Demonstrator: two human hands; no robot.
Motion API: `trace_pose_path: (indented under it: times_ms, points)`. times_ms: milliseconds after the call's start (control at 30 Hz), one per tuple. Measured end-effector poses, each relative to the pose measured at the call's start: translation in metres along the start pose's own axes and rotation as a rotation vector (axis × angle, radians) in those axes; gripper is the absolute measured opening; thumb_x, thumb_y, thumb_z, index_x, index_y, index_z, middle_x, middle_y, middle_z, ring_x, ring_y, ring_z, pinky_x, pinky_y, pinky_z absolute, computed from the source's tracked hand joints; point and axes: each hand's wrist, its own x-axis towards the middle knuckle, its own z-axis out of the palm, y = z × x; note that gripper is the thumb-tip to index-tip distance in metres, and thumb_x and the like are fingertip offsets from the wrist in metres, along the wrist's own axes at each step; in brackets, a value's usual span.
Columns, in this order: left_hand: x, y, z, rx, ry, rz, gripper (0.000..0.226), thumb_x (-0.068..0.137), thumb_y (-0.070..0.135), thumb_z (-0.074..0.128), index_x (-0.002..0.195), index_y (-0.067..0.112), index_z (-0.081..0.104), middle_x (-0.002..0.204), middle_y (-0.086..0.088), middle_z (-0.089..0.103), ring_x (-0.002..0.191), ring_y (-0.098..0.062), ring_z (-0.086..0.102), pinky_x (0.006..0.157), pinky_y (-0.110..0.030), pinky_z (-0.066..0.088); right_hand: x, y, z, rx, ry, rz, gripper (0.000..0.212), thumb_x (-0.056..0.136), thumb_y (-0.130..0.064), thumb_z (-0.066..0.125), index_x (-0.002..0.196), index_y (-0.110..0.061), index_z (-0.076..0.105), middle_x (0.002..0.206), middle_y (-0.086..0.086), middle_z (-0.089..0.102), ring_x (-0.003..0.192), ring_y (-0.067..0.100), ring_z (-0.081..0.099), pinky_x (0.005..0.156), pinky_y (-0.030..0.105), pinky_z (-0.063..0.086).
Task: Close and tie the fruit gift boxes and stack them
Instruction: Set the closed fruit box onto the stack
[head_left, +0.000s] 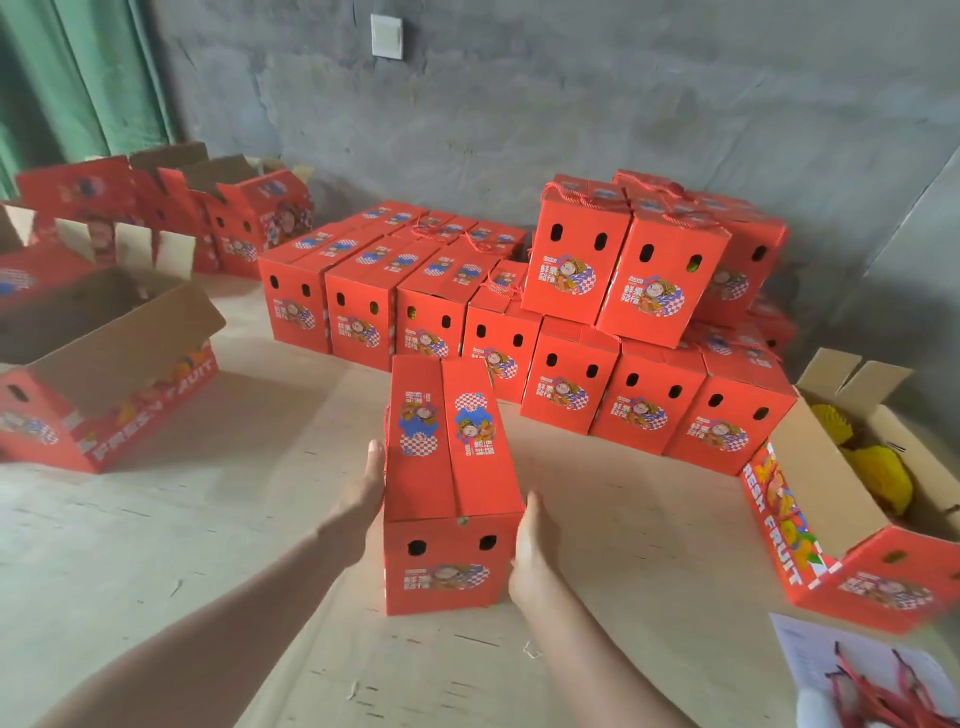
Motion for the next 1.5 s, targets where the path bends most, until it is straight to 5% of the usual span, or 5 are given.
trace_pose_path:
  times_ms: [167, 300, 600, 967, 1500]
  points:
    - [-0.006, 0.02, -0.003, -0.504, -0.115, -0.174, 0.034, 0.095, 0.042, 0.049, 0.096, 0.008, 0.054, 0.093, -0.011, 0.053, 0.076, -0.022, 0.055, 0.063, -0.035, 0.052, 0.024, -0.001, 0.0, -0.016, -0.324, 0.114, 0.043, 0.1, -0.042, 0.04, 0.119, -0.013, 0.065, 0.121, 0.011, 0.066, 0.111, 0.026, 0.061, 0.102, 0.042, 0.045]
    - [-0.011, 0.051, -0.005, -0.781, 0.018, 0.047, 0.018, 0.096, 0.005, 0.046, 0.079, 0.007, 0.054, 0.076, -0.007, 0.053, 0.064, -0.015, 0.05, 0.055, -0.025, 0.044, 0.027, -0.043, 0.007, 0.017, -0.395, -0.019, 0.031, 0.097, -0.037, 0.051, 0.102, -0.012, 0.07, 0.09, 0.004, 0.073, 0.079, 0.018, 0.07, 0.065, 0.028, 0.057]
    - [-0.051, 0.113, 0.004, 0.68, 0.053, 1.362, 0.048, 0.078, -0.016, 0.042, 0.11, 0.007, 0.071, 0.109, -0.011, 0.069, 0.103, -0.022, 0.061, 0.088, -0.022, 0.043, -0.035, -0.096, 0.073, -0.343, -0.542, -0.573, 0.022, 0.098, -0.003, 0.039, 0.106, 0.0, 0.059, 0.083, -0.007, 0.054, 0.076, 0.009, 0.052, 0.061, 0.014, 0.041]
    - [0.002, 0.001, -0.025, 0.819, -0.175, 0.953, 0.085, 0.084, 0.061, 0.039, 0.14, 0.034, -0.019, 0.156, 0.013, -0.003, 0.145, -0.01, -0.005, 0.118, -0.039, 0.004, -0.047, -0.168, 0.103, -0.202, -0.37, -0.396, 0.022, 0.091, 0.0, 0.05, 0.073, -0.006, 0.061, 0.058, 0.004, 0.06, 0.052, 0.014, 0.058, 0.052, 0.025, 0.032]
    - [0.015, 0.237, -0.117, -0.056, -0.497, 0.749, 0.091, 0.065, 0.025, 0.084, 0.138, 0.035, 0.032, 0.108, 0.017, 0.056, 0.08, 0.009, 0.065, 0.058, -0.009, 0.05, -0.082, -0.376, 0.223, -0.111, -0.009, -0.759, 0.031, 0.088, 0.002, 0.046, 0.06, -0.009, 0.051, 0.029, -0.005, 0.042, 0.03, 0.008, 0.043, 0.043, 0.014, 0.028]
